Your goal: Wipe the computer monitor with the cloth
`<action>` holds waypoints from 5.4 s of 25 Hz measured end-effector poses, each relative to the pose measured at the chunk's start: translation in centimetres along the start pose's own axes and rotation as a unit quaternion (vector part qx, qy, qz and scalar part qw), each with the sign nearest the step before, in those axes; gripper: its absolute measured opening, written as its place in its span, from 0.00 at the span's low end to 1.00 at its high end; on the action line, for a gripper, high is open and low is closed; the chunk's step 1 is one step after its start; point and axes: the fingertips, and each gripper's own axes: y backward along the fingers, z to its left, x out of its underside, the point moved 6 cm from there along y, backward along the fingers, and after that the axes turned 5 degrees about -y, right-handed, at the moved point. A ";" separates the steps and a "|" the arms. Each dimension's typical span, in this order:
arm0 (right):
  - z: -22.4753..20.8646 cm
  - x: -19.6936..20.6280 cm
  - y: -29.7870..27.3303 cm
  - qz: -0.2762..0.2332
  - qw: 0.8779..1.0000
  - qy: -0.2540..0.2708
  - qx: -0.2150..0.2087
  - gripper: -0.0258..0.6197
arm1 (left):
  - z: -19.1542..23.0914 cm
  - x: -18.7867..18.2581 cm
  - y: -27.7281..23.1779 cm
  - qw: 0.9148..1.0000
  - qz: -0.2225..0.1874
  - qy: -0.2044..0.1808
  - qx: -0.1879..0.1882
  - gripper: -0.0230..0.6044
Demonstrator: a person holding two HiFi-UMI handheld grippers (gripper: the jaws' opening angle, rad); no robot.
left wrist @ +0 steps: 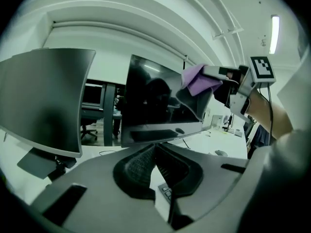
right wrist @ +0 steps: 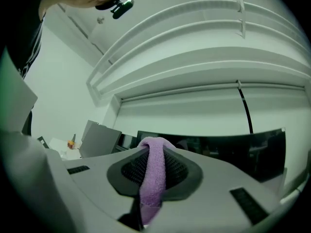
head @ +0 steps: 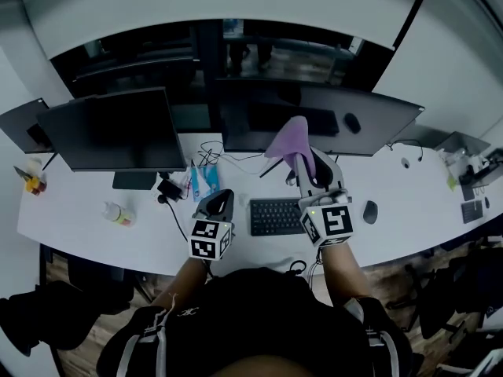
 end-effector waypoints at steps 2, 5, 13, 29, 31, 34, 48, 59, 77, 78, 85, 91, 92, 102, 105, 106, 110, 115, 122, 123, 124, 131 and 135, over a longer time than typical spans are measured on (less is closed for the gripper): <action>1.1 -1.9 -1.7 -0.016 0.999 0.032 -0.017 0.15 | 1.6 0.5 0.9 1.000 -0.002 -0.009 -0.016 0.06; 2.7 -4.7 -4.4 -0.037 0.996 0.076 -0.042 0.15 | 4.0 0.9 2.1 0.998 -0.005 -0.034 -0.048 0.06; 7.5 -10.9 -11.1 -0.092 0.979 0.154 -0.093 0.15 | 8.2 2.5 3.0 0.998 -0.012 0.002 -0.068 0.06; 10.4 -8.1 -25.7 0.053 0.967 0.214 -0.126 0.15 | 12.9 4.1 5.0 0.992 -0.020 0.043 -0.114 0.06; 10.1 -7.6 -26.0 0.066 0.964 0.224 -0.124 0.15 | 13.2 4.7 5.1 0.992 -0.014 0.047 -0.116 0.06; 9.6 -7.2 -26.3 0.092 0.960 0.234 -0.123 0.15 | 13.3 5.0 4.9 0.992 -0.013 0.057 -0.112 0.06; 8.4 -6.5 -26.0 0.133 0.951 0.261 -0.101 0.15 | 12.8 4.7 4.2 0.992 -0.008 0.058 -0.114 0.06; 6.7 -6.6 -24.5 0.123 0.951 0.272 -0.080 0.15 | 11.7 3.5 3.7 0.993 -0.009 0.040 -0.110 0.06; 2.5 -6.6 -22.0 0.128 0.950 0.285 -0.005 0.15 | 10.3 3.4 4.4 0.993 -0.001 0.029 -0.112 0.06; 1.8 -6.5 -21.6 0.130 0.951 0.282 0.001 0.15 | 10.1 3.4 4.3 0.994 0.000 0.028 -0.110 0.06; -1.8 -6.5 -19.9 0.146 0.953 0.265 0.025 0.15 | 7.9 2.6 3.1 0.996 -0.001 0.012 -0.089 0.06; -5.3 -6.5 -17.9 0.141 0.954 0.258 0.057 0.15 | 5.8 2.3 2.6 0.997 0.006 0.001 -0.080 0.06; -6.0 -6.5 -17.5 0.139 0.955 0.256 0.063 0.15 | 5.5 2.3 2.5 0.997 0.008 0.000 -0.080 0.06; -13.5 -6.6 -13.6 0.147 0.961 0.216 0.093 0.15 | 0.5 1.6 1.2 0.997 0.019 -0.018 -0.066 0.06; -16.0 -6.5 -12.6 0.153 0.966 0.187 0.088 0.15 | -1.1 1.4 0.7 0.997 0.023 -0.020 -0.067 0.06; -16.7 -6.5 -12.3 0.156 0.967 0.183 0.088 0.15 | -1.5 1.3 0.6 0.997 0.024 -0.020 -0.068 0.06; -18.7 -6.7 -11.4 0.156 0.967 0.182 0.089 0.15 | -3.4 0.8 -0.1 0.997 0.024 -0.021 -0.073 0.06; -21.8 -6.6 -9.7 0.150 0.968 0.178 0.089 0.15 | -6.1 0.9 -0.9 0.996 0.029 -0.022 -0.080 0.06; -27.1 -6.2 -7.5 0.149 0.970 0.166 0.099 0.15 | -10.2 1.3 -2.5 0.996 0.033 -0.023 -0.082 0.06; -27.9 -6.2 -7.1 0.150 0.970 0.164 0.102 0.15 | -10.8 1.3 -2.6 0.996 0.033 -0.023 -0.082 0.06; -28.6 -6.2 -6.8 0.151 0.970 0.162 0.104 0.15 | -11.3 1.3 -2.8 0.996 0.033 -0.023 -0.083 0.06; -33.0 -6.0 -4.7 0.155 0.969 0.154 0.118 0.15 | -14.6 1.8 -3.8 0.996 0.034 -0.018 -0.084 0.06; -34.9 -5.9 -3.8 0.159 0.967 0.150 0.129 0.15 | -15.7 2.2 -3.9 0.996 0.039 -0.017 -0.083 0.06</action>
